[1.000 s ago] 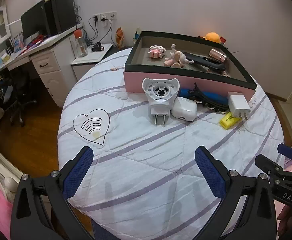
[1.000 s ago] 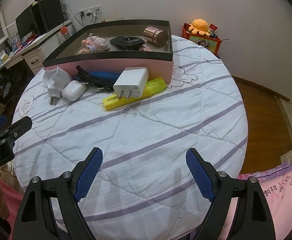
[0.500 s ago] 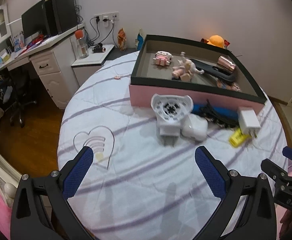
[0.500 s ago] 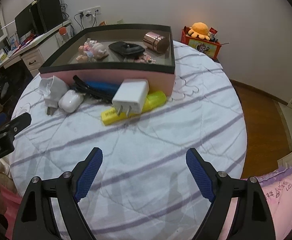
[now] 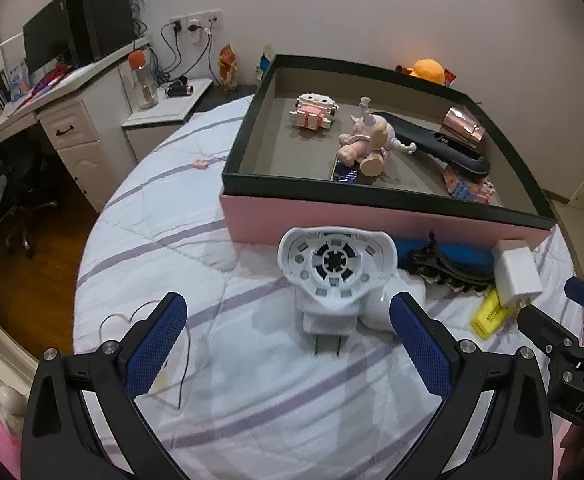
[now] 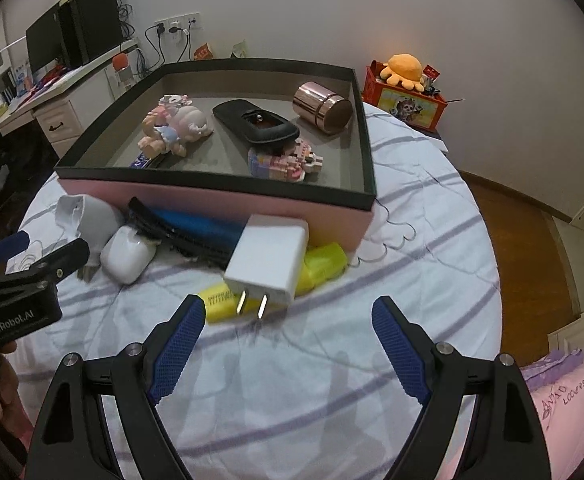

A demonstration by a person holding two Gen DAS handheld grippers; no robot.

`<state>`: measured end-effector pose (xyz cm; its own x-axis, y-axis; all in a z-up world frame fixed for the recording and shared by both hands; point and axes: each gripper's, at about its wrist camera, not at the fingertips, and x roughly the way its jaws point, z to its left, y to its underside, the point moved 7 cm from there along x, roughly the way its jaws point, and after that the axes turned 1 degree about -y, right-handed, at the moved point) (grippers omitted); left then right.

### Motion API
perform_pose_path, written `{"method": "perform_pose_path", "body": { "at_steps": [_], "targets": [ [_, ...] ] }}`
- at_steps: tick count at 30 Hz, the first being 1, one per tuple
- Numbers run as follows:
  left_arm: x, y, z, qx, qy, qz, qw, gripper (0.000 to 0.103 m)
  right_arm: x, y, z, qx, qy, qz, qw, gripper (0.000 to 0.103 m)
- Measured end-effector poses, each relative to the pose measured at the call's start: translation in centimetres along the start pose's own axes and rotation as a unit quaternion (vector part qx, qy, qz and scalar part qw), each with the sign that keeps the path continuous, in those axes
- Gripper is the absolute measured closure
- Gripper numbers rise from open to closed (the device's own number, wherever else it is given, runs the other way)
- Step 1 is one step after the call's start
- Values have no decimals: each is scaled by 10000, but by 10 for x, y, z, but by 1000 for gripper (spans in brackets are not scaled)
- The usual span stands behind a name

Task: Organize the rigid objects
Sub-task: 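Grasp the white fan-shaped plug with the left gripper while right grasps the white charger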

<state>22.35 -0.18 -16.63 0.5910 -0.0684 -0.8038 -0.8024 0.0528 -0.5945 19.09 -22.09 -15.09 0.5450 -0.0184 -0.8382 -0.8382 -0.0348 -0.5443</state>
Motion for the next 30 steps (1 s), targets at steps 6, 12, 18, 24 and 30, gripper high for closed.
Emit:
{"method": "perform_pose_path", "body": {
  "at_steps": [6,12,18,24,30],
  "targets": [
    [17,-5,1,-16,-18,93,10000,0,17,-8,3,45,-45,78,9999,16],
    [25,-13,0,-52,81,47,9999,0,31,-12,0,146,-66,119,9998,17],
    [30,-18,-2,-127,280,-31,9995,10,36,-12,-5,229,-143,125,9996,32],
    [33,-17,-13,-39,461,-11,9989,49,33,-13,-10,201,-151,19,9997,58],
    [25,-11,-13,-118,636,-100,9979,49,29,-11,-15,261,-299,-16,9992,62]
  ]
}}
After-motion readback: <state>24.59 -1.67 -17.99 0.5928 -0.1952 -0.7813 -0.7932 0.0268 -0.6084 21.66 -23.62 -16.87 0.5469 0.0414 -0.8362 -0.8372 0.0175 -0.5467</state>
